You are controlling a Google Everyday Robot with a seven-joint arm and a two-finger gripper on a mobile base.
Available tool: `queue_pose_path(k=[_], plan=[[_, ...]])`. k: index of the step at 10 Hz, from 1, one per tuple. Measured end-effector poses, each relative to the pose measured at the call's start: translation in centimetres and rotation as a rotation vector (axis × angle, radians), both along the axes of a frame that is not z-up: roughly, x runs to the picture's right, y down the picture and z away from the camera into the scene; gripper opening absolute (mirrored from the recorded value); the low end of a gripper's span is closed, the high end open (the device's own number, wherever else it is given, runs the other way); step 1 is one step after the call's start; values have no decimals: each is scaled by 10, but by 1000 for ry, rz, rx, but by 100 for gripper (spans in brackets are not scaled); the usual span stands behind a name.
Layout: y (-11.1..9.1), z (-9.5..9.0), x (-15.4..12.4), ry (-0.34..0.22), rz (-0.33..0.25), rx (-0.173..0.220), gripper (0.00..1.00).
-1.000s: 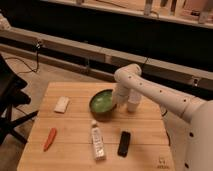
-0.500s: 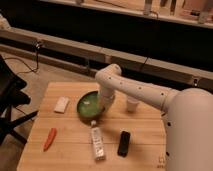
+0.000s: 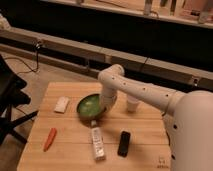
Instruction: Drag the ceramic bowl in a circle
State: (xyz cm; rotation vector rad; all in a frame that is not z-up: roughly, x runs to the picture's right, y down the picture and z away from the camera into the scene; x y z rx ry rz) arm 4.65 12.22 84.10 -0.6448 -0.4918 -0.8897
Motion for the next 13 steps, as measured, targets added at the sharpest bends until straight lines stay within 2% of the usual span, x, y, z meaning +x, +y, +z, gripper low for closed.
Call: queue_pose_path(k=[1,3,6,10,13], plan=[[0,1,12,2,8,-3,17],[-1,2,15,4,20,-6,17],[10,-14,17,2,42,-8,17],[-7,0,28,-2,54,0,17],[2,-11,37,-7,49,0,17]])
